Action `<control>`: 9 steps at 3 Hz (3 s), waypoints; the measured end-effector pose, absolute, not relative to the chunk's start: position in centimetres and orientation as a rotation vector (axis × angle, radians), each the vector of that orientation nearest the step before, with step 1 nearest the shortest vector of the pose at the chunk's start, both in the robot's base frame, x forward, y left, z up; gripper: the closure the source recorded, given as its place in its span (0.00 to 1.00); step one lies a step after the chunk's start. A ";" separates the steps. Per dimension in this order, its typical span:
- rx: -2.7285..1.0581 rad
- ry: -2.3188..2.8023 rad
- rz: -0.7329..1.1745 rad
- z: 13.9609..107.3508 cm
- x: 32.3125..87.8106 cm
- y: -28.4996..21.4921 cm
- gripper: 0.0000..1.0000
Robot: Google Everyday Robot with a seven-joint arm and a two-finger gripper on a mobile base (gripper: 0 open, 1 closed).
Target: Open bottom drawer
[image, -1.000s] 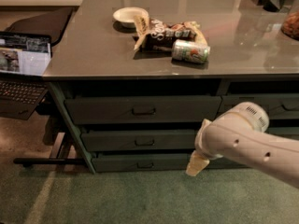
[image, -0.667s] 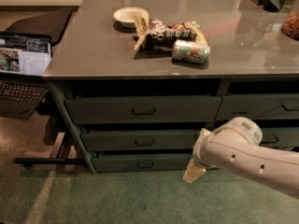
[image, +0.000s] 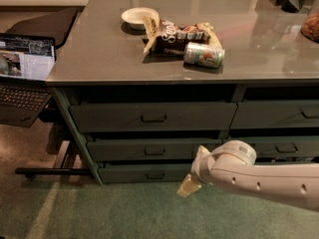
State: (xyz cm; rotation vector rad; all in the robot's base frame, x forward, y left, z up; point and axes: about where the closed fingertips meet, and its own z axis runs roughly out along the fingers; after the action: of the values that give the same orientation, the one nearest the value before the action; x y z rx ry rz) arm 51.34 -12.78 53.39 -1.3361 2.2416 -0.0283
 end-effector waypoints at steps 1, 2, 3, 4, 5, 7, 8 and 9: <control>-1.335 2.256 0.106 48.0 52.6 -9.7 0.00; -1.335 2.256 0.106 48.0 52.6 -9.7 0.00; -1.329 2.283 0.087 47.8 52.6 -10.1 0.00; -1.321 2.336 0.110 44.9 52.8 -10.9 0.00; -1.260 2.445 0.138 40.5 52.8 -13.2 0.00; -1.116 2.483 0.290 32.0 52.7 -15.7 0.00; -0.965 2.467 0.427 27.8 53.4 -16.0 0.00; -0.787 2.425 0.595 24.7 53.7 -16.3 0.00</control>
Offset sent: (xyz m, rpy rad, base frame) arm 0.0146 0.0253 -0.0377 0.0615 0.0363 0.0179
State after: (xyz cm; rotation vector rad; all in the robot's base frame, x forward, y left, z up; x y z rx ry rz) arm 53.70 -16.29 24.66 -0.7868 2.4250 0.5948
